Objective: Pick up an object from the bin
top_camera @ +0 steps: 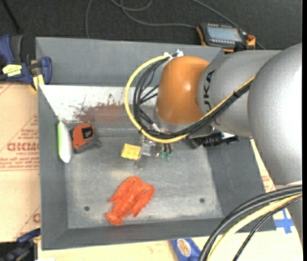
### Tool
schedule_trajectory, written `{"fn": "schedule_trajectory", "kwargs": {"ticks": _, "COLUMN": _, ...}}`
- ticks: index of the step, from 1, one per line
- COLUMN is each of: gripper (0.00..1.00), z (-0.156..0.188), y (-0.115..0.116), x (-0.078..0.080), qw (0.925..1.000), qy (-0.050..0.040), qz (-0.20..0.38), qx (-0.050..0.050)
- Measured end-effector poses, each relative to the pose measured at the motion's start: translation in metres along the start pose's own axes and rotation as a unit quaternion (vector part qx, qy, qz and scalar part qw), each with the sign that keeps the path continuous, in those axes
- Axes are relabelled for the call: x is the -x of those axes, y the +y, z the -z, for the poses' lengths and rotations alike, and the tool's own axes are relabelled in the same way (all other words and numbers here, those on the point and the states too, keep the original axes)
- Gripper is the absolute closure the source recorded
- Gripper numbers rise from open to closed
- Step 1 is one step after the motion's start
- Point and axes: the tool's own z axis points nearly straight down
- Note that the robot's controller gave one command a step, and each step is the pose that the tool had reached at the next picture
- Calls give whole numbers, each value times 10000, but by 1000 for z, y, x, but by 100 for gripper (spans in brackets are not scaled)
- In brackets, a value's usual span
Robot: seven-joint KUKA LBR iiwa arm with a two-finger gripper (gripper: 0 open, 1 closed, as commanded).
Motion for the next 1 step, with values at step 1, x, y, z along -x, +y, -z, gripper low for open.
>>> {"fn": "schedule_trajectory", "kwargs": {"ticks": 1, "gripper": 100, "z": 11, "y": 0, "x": 1, "qw": 10000, "qy": -11, "qz": 1, "qx": 5}}
